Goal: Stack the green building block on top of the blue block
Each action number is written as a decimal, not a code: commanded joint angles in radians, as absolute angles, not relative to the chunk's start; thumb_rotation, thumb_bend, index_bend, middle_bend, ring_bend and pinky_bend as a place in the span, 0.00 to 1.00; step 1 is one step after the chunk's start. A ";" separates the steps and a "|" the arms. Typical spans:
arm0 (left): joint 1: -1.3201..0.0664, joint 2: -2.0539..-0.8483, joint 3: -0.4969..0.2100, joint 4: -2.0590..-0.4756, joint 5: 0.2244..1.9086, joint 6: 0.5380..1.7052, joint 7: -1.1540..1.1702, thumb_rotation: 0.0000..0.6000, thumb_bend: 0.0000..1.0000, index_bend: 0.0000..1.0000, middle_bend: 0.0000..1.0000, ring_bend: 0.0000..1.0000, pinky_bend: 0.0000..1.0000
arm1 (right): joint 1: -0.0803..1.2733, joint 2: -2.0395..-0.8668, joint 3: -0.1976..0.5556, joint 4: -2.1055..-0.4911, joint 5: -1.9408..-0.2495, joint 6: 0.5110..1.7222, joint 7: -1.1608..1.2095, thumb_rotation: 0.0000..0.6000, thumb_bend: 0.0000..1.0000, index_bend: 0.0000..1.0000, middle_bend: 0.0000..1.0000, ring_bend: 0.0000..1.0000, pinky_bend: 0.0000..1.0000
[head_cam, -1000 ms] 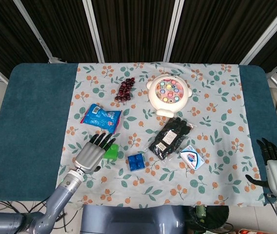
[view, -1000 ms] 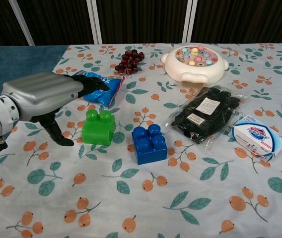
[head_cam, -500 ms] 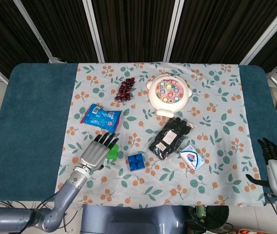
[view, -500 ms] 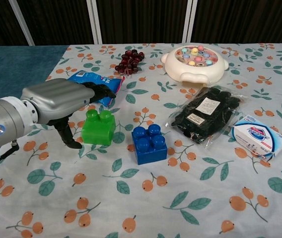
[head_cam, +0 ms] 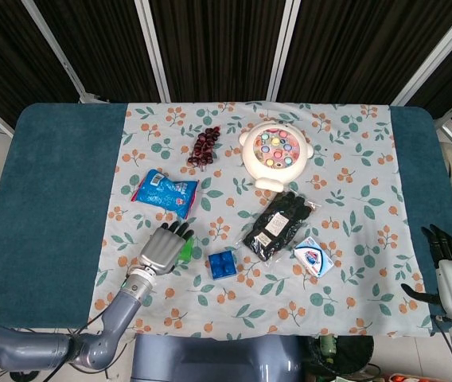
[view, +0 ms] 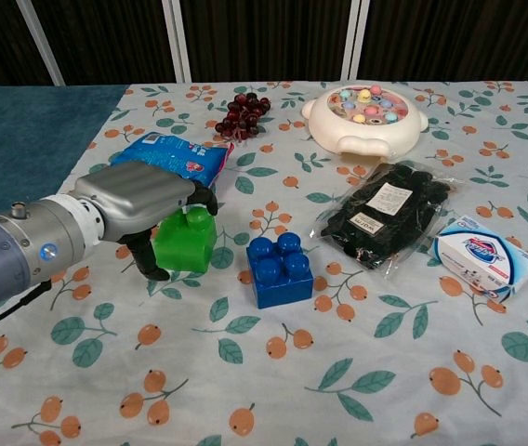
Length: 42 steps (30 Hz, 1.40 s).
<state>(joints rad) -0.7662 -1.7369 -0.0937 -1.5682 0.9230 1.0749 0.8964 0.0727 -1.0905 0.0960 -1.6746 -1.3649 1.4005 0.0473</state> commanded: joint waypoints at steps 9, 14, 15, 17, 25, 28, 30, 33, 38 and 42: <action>-0.766 -1.762 -0.087 -1.531 0.950 1.089 0.858 1.00 0.33 0.42 0.39 0.36 0.47 | 0.072 -1.091 0.095 -1.675 -1.368 1.402 0.048 1.00 0.12 0.00 0.00 0.00 0.19; -0.763 -1.747 -0.092 -1.553 0.967 1.099 0.837 1.00 0.35 0.47 0.44 0.40 0.51 | 0.072 -1.091 0.095 -1.675 -1.370 1.404 0.048 1.00 0.12 0.00 0.00 0.00 0.19; -0.763 -1.742 -0.093 -1.559 0.972 1.101 0.834 1.00 0.35 0.47 0.44 0.41 0.51 | 0.072 -1.091 0.095 -1.675 -1.370 1.404 0.047 1.00 0.12 0.00 0.00 0.00 0.19; -0.766 -1.730 -0.096 -1.575 0.981 1.104 0.836 1.00 0.36 0.48 0.45 0.41 0.52 | 0.072 -1.091 0.094 -1.675 -1.371 1.404 0.046 1.00 0.12 0.00 0.00 0.00 0.19; -0.791 -1.691 -0.151 -1.708 0.940 1.134 0.883 1.00 0.36 0.48 0.45 0.41 0.52 | 0.071 -1.091 0.095 -1.676 -1.370 1.404 0.048 1.00 0.12 0.00 0.00 0.00 0.19; -0.809 -1.693 -0.176 -1.759 0.909 1.159 0.924 1.00 0.36 0.48 0.45 0.41 0.52 | 0.071 -1.091 0.094 -1.676 -1.372 1.404 0.047 1.00 0.12 0.00 0.00 0.00 0.19; -0.820 -1.703 -0.191 -1.783 0.886 1.176 0.949 1.00 0.36 0.48 0.45 0.41 0.52 | 0.071 -1.091 0.094 -1.677 -1.372 1.404 0.047 1.00 0.12 0.00 0.00 0.00 0.19; -0.840 -1.735 -0.217 -1.802 0.842 1.214 0.989 1.00 0.36 0.48 0.46 0.42 0.52 | 0.071 -1.090 0.095 -1.678 -1.370 1.405 0.050 1.00 0.12 0.00 0.00 0.00 0.19; -0.872 -1.818 -0.256 -1.807 0.754 1.308 1.075 1.00 0.36 0.48 0.46 0.42 0.52 | 0.071 -1.089 0.096 -1.679 -1.367 1.402 0.057 1.00 0.12 0.00 0.00 0.00 0.19; -0.900 -1.886 -0.279 -1.783 0.728 1.372 1.121 1.00 0.36 0.48 0.46 0.42 0.52 | 0.071 -1.088 0.097 -1.680 -1.366 1.400 0.062 1.00 0.12 0.00 0.00 0.00 0.19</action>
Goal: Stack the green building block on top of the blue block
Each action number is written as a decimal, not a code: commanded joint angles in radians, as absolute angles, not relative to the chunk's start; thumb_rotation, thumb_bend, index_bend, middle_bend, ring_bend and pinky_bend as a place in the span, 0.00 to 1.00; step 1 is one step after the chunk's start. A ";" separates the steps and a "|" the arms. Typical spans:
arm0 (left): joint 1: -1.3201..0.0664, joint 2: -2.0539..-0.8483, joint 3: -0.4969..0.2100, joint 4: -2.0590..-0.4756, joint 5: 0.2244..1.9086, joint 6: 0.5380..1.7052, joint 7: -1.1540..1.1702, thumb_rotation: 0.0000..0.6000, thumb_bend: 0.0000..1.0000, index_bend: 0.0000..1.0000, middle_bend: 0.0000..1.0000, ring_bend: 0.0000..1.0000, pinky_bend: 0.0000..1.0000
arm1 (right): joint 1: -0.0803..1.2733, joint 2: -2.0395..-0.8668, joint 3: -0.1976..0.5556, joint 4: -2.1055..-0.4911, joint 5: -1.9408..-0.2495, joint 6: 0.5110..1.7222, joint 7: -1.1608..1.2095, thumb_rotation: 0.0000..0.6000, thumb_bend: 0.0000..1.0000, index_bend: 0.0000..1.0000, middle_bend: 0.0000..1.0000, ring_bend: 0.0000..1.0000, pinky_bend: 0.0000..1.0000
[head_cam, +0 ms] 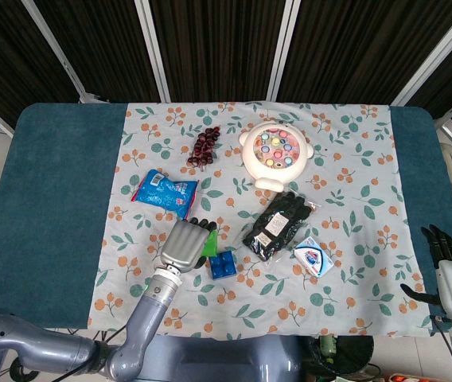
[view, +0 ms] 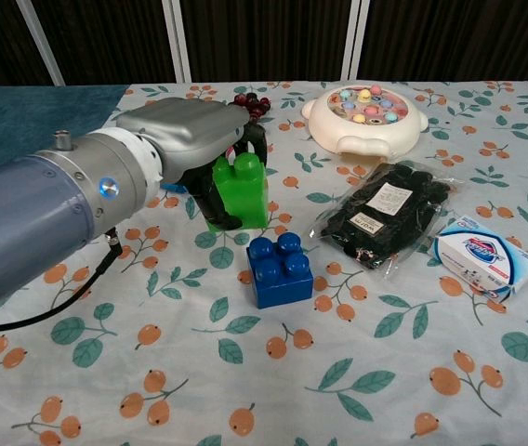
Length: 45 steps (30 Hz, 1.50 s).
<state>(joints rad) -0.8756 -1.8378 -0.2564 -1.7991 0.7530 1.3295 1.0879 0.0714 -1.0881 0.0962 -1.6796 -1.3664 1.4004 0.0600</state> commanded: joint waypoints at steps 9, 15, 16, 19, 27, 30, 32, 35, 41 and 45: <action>-0.936 -2.011 -0.317 -1.699 0.684 1.461 1.164 1.00 0.36 0.48 0.46 0.42 0.53 | 0.071 -1.085 0.097 -1.683 -1.367 1.399 0.075 1.00 0.13 0.00 0.00 0.00 0.19; -0.945 -2.054 -0.342 -1.667 0.676 1.488 1.168 1.00 0.36 0.48 0.46 0.42 0.54 | 0.071 -1.085 0.097 -1.682 -1.368 1.399 0.078 1.00 0.13 0.00 0.00 0.00 0.19; -0.946 -2.061 -0.349 -1.663 0.668 1.491 1.170 1.00 0.36 0.48 0.46 0.42 0.54 | 0.071 -1.085 0.097 -1.682 -1.368 1.399 0.077 1.00 0.13 0.00 0.00 0.00 0.19; -0.948 -2.075 -0.368 -1.664 0.645 1.495 1.174 1.00 0.36 0.48 0.46 0.42 0.54 | 0.071 -1.086 0.096 -1.682 -1.369 1.400 0.076 1.00 0.13 0.00 0.00 0.00 0.19; -0.958 -2.100 -0.378 -1.660 0.635 1.508 1.188 1.00 0.36 0.48 0.46 0.42 0.55 | 0.070 -1.086 0.096 -1.682 -1.371 1.401 0.078 1.00 0.13 0.00 0.00 0.00 0.19; -0.964 -2.108 -0.385 -1.655 0.636 1.514 1.195 1.00 0.36 0.48 0.46 0.42 0.55 | 0.070 -1.086 0.097 -1.682 -1.370 1.401 0.079 1.00 0.13 0.00 0.00 0.00 0.19; -0.968 -2.115 -0.391 -1.651 0.633 1.519 1.200 1.00 0.36 0.48 0.46 0.43 0.56 | 0.070 -1.085 0.096 -1.683 -1.370 1.401 0.080 1.00 0.13 0.00 0.00 0.00 0.19; -0.972 -2.127 -0.402 -1.642 0.623 1.525 1.207 1.00 0.36 0.48 0.46 0.43 0.56 | 0.070 -1.085 0.096 -1.683 -1.371 1.401 0.081 1.00 0.13 0.00 0.00 0.00 0.19; -0.980 -2.139 -0.418 -1.629 0.606 1.525 1.221 1.00 0.36 0.48 0.46 0.43 0.56 | 0.069 -1.085 0.096 -1.683 -1.375 1.403 0.088 1.00 0.13 0.00 0.00 0.00 0.19; -0.987 -2.143 -0.428 -1.625 0.598 1.520 1.228 1.00 0.36 0.48 0.46 0.43 0.56 | 0.069 -1.085 0.096 -1.682 -1.375 1.403 0.089 1.00 0.13 0.00 0.00 0.00 0.19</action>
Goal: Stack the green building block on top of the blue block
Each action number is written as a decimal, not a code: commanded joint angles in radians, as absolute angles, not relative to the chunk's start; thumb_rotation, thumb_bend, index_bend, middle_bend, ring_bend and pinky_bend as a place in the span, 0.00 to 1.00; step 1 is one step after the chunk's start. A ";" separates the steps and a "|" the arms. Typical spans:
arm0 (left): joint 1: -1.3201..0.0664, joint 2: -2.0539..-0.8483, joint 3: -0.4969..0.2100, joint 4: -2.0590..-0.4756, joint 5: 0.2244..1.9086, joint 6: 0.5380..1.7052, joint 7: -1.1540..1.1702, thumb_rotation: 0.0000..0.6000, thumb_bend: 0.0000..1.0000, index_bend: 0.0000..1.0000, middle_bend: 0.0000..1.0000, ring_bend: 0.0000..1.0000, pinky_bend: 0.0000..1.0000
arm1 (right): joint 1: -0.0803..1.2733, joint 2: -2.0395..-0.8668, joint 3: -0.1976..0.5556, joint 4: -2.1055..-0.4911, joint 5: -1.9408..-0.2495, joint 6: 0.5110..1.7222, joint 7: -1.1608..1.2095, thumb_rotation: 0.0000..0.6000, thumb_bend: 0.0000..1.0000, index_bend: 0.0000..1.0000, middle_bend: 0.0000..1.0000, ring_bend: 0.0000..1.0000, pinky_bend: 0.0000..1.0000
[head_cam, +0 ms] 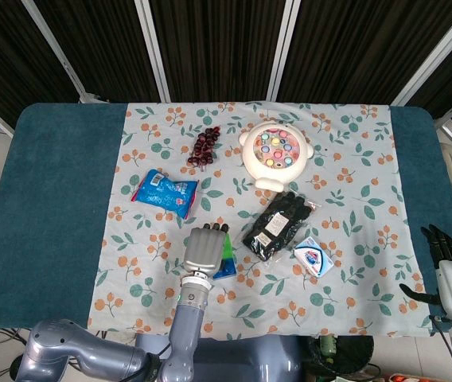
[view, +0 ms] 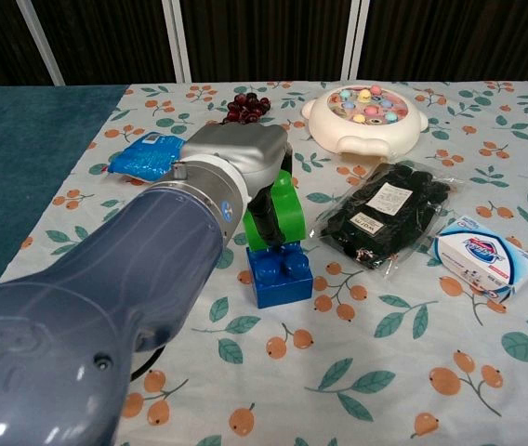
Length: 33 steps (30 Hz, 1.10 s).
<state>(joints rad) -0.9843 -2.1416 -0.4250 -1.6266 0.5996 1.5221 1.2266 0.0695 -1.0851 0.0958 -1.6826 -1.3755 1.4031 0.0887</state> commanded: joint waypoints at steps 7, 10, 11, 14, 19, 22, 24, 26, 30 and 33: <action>-1.001 -2.158 -0.436 -1.617 0.578 1.509 1.240 1.00 0.36 0.48 0.46 0.43 0.57 | 0.069 -1.085 0.097 -1.682 -1.375 1.404 0.092 1.00 0.13 0.00 0.00 0.00 0.19; -1.007 -2.163 -0.435 -1.612 0.577 1.512 1.247 1.00 0.36 0.48 0.46 0.43 0.57 | 0.069 -1.084 0.097 -1.683 -1.374 1.403 0.094 1.00 0.14 0.00 0.00 0.00 0.19; -1.008 -2.164 -0.435 -1.610 0.576 1.512 1.248 1.00 0.36 0.48 0.46 0.43 0.57 | 0.069 -1.084 0.097 -1.682 -1.374 1.403 0.095 1.00 0.14 0.00 0.00 0.00 0.19; -1.011 -2.163 -0.436 -1.604 0.574 1.508 1.251 1.00 0.36 0.48 0.46 0.43 0.57 | 0.069 -1.084 0.097 -1.683 -1.374 1.403 0.096 1.00 0.14 0.00 0.00 0.00 0.19; -1.013 -2.163 -0.434 -1.594 0.561 1.492 1.255 1.00 0.36 0.48 0.46 0.43 0.57 | 0.069 -1.084 0.097 -1.684 -1.375 1.404 0.095 1.00 0.14 0.00 0.00 0.00 0.19; -1.015 -2.165 -0.430 -1.589 0.549 1.485 1.261 1.00 0.36 0.48 0.46 0.43 0.57 | 0.069 -1.084 0.098 -1.684 -1.374 1.403 0.097 1.00 0.14 0.00 0.00 0.00 0.19; -1.016 -2.167 -0.428 -1.585 0.547 1.483 1.261 1.00 0.36 0.48 0.46 0.43 0.57 | 0.069 -1.083 0.098 -1.684 -1.373 1.403 0.097 1.00 0.14 0.00 0.00 0.00 0.19; -1.017 -2.169 -0.427 -1.582 0.543 1.480 1.261 1.00 0.36 0.48 0.46 0.43 0.57 | 0.069 -1.083 0.098 -1.684 -1.373 1.403 0.097 1.00 0.14 0.00 0.00 0.00 0.19; -1.017 -2.165 -0.423 -1.584 0.533 1.480 1.272 1.00 0.36 0.48 0.46 0.43 0.57 | 0.069 -1.083 0.098 -1.683 -1.373 1.403 0.098 1.00 0.14 0.00 0.00 0.00 0.19; -1.017 -2.162 -0.424 -1.589 0.525 1.479 1.277 1.00 0.36 0.48 0.46 0.43 0.56 | 0.069 -1.083 0.098 -1.684 -1.374 1.403 0.098 1.00 0.14 0.00 0.00 0.00 0.19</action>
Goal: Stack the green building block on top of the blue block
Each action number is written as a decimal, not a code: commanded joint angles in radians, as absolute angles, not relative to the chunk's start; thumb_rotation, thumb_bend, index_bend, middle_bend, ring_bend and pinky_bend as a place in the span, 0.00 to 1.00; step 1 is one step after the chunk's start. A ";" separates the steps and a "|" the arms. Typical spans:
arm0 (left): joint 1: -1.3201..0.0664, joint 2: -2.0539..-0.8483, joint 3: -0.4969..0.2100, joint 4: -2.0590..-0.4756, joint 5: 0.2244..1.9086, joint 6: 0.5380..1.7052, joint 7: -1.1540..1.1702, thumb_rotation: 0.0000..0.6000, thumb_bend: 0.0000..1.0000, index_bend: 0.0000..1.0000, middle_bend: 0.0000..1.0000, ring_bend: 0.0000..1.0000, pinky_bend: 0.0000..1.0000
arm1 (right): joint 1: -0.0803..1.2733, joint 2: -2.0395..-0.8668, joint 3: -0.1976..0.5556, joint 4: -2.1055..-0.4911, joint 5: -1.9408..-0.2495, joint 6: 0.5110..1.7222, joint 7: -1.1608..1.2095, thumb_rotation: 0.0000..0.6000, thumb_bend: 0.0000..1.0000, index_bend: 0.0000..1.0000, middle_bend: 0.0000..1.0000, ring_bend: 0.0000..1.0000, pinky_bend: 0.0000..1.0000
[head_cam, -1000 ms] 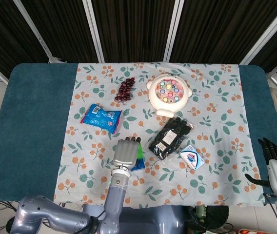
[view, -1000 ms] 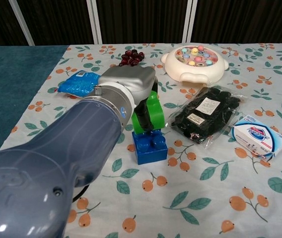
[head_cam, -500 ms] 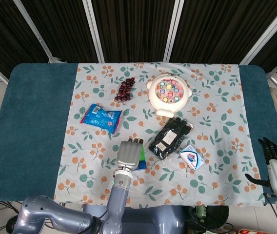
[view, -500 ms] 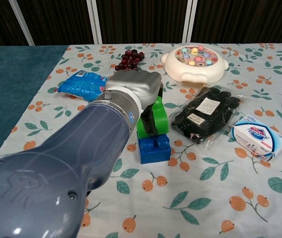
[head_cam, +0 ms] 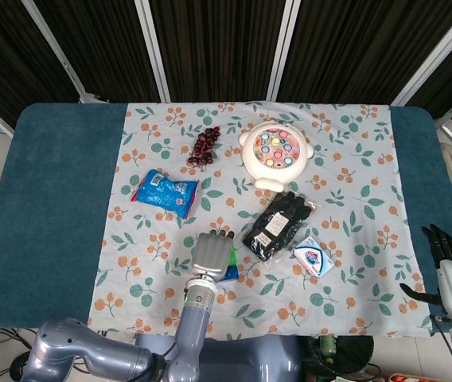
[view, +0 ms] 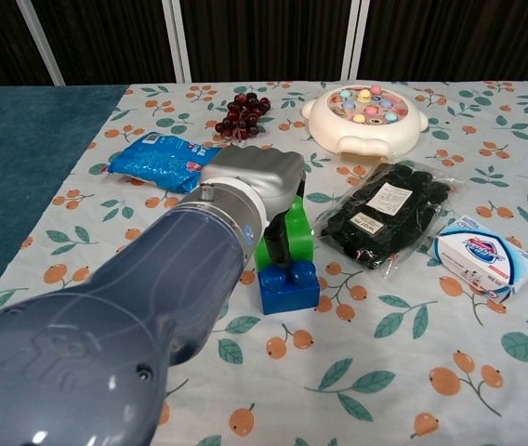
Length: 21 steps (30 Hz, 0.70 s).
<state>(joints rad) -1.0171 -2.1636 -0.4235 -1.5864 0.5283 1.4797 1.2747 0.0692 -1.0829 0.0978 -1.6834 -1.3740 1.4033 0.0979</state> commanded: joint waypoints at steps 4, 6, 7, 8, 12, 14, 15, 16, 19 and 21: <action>-1.018 -2.157 -0.422 -1.598 0.520 1.476 1.280 1.00 0.36 0.46 0.44 0.42 0.56 | 0.069 -1.083 0.098 -1.684 -1.373 1.404 0.098 1.00 0.14 0.00 0.00 0.00 0.19; -1.018 -2.153 -0.419 -1.603 0.518 1.475 1.282 1.00 0.35 0.44 0.41 0.40 0.54 | 0.069 -1.083 0.099 -1.684 -1.373 1.405 0.099 1.00 0.15 0.00 0.00 0.00 0.19; -1.018 -2.151 -0.419 -1.606 0.516 1.473 1.283 1.00 0.34 0.41 0.38 0.38 0.52 | 0.069 -1.083 0.099 -1.684 -1.374 1.405 0.099 1.00 0.15 0.00 0.00 0.00 0.19; -1.018 -2.147 -0.418 -1.612 0.512 1.471 1.285 1.00 0.33 0.38 0.35 0.34 0.49 | 0.069 -1.083 0.098 -1.683 -1.375 1.406 0.099 1.00 0.15 0.00 0.00 0.00 0.19; -1.018 -2.134 -0.418 -1.634 0.503 1.467 1.289 1.00 0.26 0.13 0.15 0.15 0.31 | 0.068 -1.085 0.100 -1.682 -1.376 1.409 0.099 1.00 0.15 0.00 0.00 0.00 0.19; -1.018 -2.127 -0.420 -1.647 0.497 1.467 1.292 1.00 0.23 0.04 0.05 0.05 0.20 | 0.068 -1.086 0.100 -1.680 -1.378 1.410 0.099 1.00 0.16 0.00 0.00 0.00 0.19; -1.019 -2.124 -0.420 -1.653 0.494 1.468 1.295 1.00 0.22 0.02 0.03 0.03 0.17 | 0.068 -1.086 0.100 -1.680 -1.378 1.411 0.100 1.00 0.16 0.00 0.00 0.00 0.19; -1.019 -2.119 -0.421 -1.662 0.489 1.469 1.298 1.00 0.20 0.00 0.01 0.01 0.12 | 0.068 -1.086 0.100 -1.680 -1.378 1.411 0.100 1.00 0.16 0.00 0.00 0.00 0.19; -1.021 -2.107 -0.420 -1.682 0.480 1.473 1.308 1.00 0.17 0.00 0.00 0.00 0.06 | 0.068 -1.086 0.100 -1.679 -1.379 1.412 0.100 1.00 0.16 0.00 0.00 0.00 0.19; -1.020 -2.091 -0.419 -1.710 0.476 1.473 1.310 1.00 0.16 0.00 0.00 0.00 0.04 | 0.068 -1.086 0.100 -1.678 -1.379 1.412 0.101 1.00 0.16 0.00 0.00 0.00 0.19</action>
